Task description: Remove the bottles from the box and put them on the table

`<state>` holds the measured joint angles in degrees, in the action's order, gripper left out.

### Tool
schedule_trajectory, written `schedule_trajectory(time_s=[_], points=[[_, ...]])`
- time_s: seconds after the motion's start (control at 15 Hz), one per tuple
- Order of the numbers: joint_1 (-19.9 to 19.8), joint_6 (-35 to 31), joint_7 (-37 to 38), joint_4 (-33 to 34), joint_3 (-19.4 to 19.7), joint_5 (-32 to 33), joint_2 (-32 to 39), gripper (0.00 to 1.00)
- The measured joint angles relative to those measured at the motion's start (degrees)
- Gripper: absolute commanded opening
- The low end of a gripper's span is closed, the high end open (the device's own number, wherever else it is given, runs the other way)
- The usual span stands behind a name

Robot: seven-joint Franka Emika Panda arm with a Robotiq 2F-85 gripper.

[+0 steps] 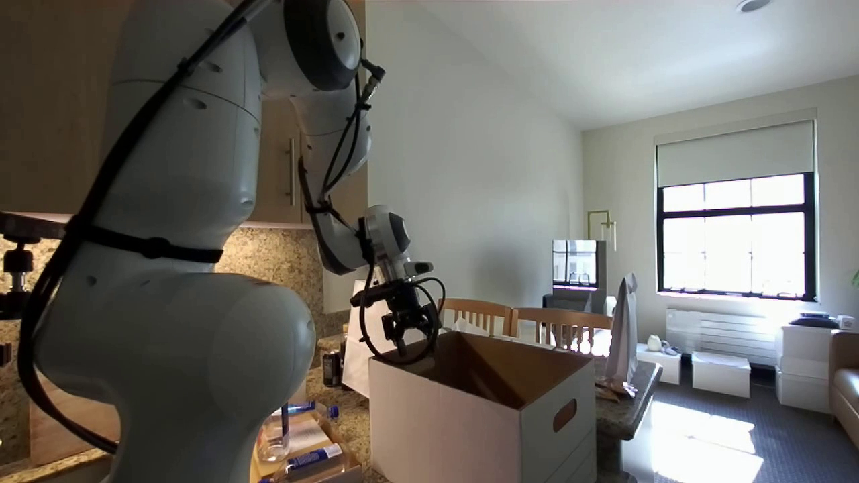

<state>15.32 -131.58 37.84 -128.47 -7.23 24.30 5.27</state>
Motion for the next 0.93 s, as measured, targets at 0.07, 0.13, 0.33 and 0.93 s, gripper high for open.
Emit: schedule_trajectory(time_s=[0.07,0.13,0.33,0.93], points=[[0.0,2.5,0.4,0.9,-0.6,-0.4,0.0,1.00],[0.0,4.5,0.8,1.6,-1.1,-0.9,0.0,1.00],[0.0,7.9,0.8,2.9,-2.1,-2.8,0.7,1.00],[-2.3,8.5,-22.1,4.7,-2.2,-21.5,2.2,1.00]])
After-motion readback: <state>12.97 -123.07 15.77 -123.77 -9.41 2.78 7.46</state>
